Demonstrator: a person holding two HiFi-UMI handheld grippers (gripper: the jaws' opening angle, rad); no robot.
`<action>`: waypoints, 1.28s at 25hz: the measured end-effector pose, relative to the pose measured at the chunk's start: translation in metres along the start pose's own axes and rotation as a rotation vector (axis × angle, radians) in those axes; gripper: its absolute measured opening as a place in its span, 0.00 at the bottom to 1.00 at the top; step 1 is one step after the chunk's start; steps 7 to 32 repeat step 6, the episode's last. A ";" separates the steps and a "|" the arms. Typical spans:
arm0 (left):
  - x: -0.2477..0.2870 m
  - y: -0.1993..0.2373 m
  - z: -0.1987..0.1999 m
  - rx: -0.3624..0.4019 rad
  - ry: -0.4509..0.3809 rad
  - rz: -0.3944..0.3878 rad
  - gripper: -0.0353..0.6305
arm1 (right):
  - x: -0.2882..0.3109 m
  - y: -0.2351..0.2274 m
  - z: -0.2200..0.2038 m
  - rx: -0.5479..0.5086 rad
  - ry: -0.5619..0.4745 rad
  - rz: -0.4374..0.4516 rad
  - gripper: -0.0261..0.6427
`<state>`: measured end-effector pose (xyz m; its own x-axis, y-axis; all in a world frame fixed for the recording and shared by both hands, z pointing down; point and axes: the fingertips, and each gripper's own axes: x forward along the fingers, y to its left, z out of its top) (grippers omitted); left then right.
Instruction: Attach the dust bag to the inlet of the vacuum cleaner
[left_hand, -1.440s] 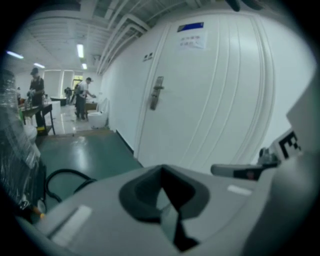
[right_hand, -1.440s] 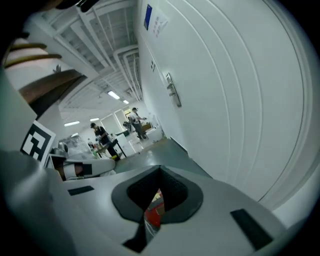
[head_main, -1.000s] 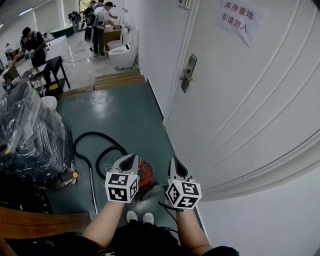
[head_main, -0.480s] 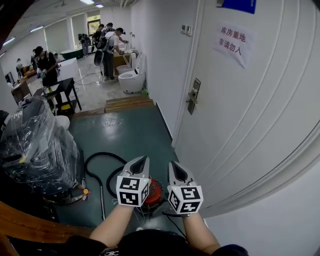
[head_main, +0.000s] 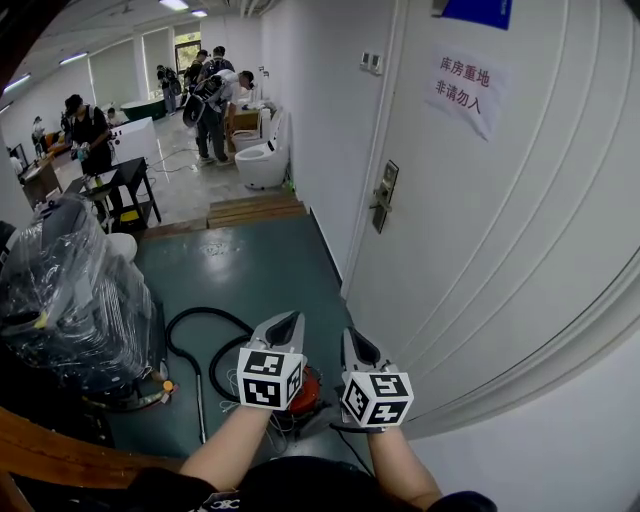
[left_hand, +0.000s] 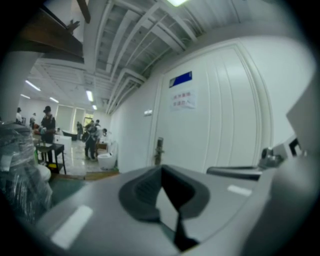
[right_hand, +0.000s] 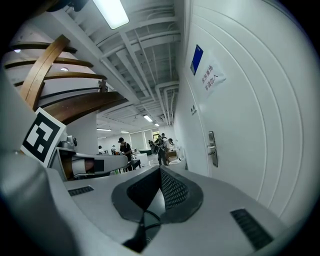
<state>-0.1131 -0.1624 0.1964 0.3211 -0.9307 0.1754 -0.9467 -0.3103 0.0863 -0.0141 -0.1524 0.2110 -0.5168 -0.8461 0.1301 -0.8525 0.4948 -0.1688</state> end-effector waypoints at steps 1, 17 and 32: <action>0.000 -0.002 0.001 -0.003 -0.008 -0.001 0.05 | -0.001 -0.001 0.002 -0.002 -0.005 0.001 0.03; 0.001 -0.011 0.004 0.002 -0.023 -0.009 0.05 | -0.004 -0.004 0.009 -0.009 -0.022 0.003 0.03; 0.001 -0.011 0.004 0.002 -0.023 -0.009 0.05 | -0.004 -0.004 0.009 -0.009 -0.022 0.003 0.03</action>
